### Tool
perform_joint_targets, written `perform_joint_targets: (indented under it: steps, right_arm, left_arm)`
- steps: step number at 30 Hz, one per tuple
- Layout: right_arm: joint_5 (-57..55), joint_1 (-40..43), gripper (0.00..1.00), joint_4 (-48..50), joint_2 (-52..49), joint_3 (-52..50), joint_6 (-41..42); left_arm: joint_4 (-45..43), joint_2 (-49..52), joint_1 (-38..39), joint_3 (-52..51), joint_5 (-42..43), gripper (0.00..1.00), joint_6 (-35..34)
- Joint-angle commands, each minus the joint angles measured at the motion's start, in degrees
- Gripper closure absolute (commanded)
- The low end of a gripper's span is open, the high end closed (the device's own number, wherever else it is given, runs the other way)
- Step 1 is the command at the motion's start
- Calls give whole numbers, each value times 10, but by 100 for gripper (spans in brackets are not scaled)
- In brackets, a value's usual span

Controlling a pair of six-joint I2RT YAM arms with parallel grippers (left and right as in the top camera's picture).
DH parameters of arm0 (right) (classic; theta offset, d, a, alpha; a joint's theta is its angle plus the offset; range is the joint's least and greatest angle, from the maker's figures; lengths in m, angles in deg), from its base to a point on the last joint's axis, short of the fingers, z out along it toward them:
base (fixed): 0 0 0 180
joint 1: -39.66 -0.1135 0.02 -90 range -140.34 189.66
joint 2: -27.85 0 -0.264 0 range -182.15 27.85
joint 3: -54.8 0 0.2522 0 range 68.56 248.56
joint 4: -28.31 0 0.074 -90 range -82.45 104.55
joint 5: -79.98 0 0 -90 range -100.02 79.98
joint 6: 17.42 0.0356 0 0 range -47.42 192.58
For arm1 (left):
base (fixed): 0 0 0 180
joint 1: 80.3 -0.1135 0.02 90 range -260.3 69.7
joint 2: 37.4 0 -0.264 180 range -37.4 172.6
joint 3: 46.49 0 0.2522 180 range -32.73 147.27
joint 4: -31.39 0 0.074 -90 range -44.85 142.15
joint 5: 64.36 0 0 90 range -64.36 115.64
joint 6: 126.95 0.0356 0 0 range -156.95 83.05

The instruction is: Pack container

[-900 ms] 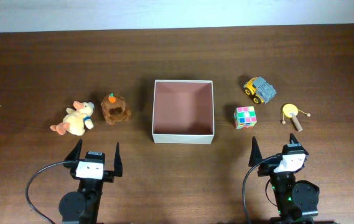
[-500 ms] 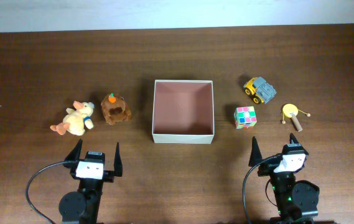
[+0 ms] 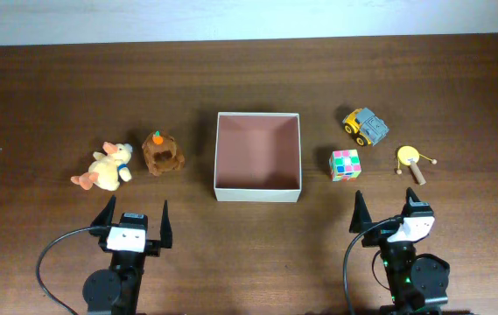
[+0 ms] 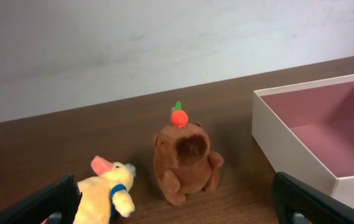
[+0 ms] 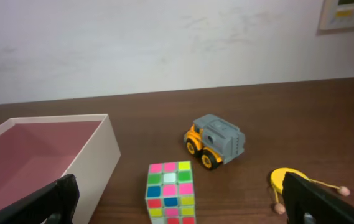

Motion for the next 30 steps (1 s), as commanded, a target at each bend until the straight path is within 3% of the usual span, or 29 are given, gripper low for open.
perform_joint_targets:
  steps: [1, 5, 10, 21, 25, 30]
  right_arm:
    - [17, 4, 1, 1, 6, 5, 14]
    - [16, 4, 1, -19, 1, 62, 0]
    - [-20, 5, 1, -124, -69, 222, -31]
    - [-9, 5, 1, -611, -598, 785, -30]
    - [0, 5, 1, -677, -735, 886, -29]
    - [-1, 6, 1, -674, -857, 896, -28]
  left_arm:
    - [1, -4, 3, -4, -7, 1, -5]
    - [1, -4, 3, -4, -7, 1, -5]
    - [1, -4, 3, -4, -7, 1, -5]
    - [1, -4, 3, -4, -7, 1, -5]
    - [1, -4, 3, -4, -7, 1, -5]
    - [1, -4, 3, -4, -7, 1, -5]
